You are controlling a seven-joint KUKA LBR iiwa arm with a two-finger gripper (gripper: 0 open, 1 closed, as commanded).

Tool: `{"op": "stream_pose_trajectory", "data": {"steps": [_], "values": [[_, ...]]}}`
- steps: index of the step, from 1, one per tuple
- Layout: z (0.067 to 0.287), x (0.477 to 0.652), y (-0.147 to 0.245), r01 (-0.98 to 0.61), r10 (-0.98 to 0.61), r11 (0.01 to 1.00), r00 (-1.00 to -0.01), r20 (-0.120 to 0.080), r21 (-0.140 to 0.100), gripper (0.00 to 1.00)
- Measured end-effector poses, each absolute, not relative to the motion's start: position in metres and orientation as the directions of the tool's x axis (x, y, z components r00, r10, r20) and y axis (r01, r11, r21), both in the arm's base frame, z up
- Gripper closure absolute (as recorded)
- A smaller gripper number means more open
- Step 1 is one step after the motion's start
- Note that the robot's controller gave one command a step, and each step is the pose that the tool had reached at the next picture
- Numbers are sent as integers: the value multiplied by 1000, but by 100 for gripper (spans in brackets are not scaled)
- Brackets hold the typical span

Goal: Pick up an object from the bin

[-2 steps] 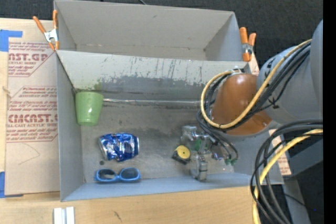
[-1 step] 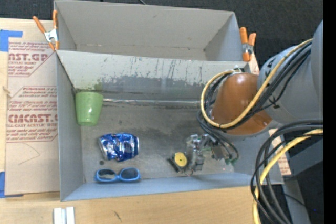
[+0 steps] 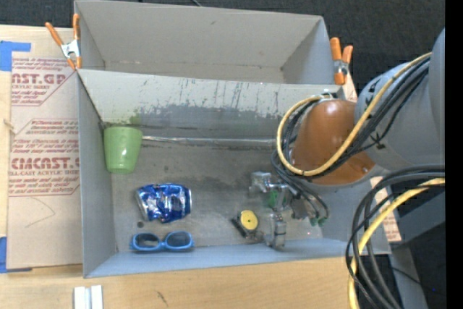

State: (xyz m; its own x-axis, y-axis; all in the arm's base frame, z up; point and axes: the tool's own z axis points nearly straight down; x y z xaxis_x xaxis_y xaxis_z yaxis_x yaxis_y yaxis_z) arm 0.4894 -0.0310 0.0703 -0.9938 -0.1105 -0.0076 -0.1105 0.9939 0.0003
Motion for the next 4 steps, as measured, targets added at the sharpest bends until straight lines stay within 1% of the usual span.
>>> {"op": "stream_pose_trajectory", "data": {"steps": [1,2,3,4], "values": [[73,485,2,-360,-360,933,-933,-20,-6,0],[73,484,1,-358,-358,934,-934,-14,-4,100],[195,502,38,-387,-387,922,-922,-10,-2,100],[314,593,20,-327,-327,945,-945,-14,-5,100]]}}
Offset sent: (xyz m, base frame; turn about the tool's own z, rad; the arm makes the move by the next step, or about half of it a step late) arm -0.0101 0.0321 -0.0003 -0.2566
